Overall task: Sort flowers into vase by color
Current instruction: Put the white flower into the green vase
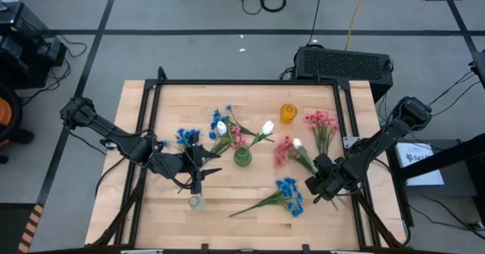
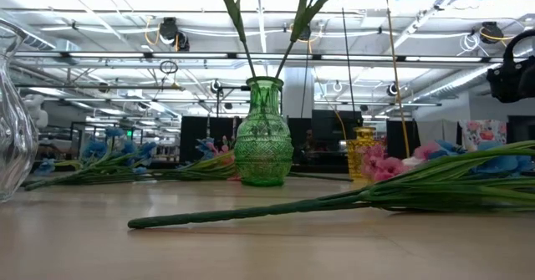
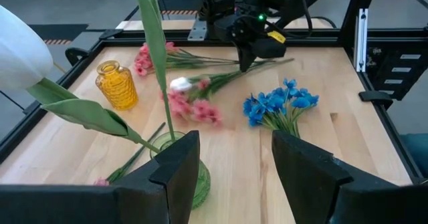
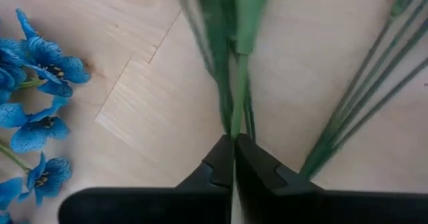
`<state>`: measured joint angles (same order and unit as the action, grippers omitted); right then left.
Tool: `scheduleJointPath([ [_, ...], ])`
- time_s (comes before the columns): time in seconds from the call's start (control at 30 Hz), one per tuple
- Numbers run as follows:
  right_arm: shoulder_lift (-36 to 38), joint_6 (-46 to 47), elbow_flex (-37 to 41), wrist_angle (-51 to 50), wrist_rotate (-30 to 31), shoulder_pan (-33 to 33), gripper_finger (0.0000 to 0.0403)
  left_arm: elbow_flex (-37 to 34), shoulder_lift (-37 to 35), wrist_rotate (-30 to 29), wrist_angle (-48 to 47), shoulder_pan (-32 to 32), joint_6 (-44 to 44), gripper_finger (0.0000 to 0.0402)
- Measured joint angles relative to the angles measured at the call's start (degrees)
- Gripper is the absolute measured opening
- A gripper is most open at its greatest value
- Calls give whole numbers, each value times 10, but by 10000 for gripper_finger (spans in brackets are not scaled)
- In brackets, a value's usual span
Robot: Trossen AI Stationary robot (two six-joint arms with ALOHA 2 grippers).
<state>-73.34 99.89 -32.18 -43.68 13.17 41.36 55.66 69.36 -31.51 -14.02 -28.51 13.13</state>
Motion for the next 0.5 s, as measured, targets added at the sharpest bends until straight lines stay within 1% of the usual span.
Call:
scheduleJointPath([
  [0.17, 0, 4, 0, -15, 1, 0, 3, 0, 0, 0, 0, 0, 0, 193],
  [0.33, 0, 4, 0, -20, 31, 0, 1, 0, 0, 0, 0, 0, 0, 193],
  [0.5, 7, 4, 0, -26, 34, 0, 1, 0, 0, 0, 0, 0, -4, 193],
])
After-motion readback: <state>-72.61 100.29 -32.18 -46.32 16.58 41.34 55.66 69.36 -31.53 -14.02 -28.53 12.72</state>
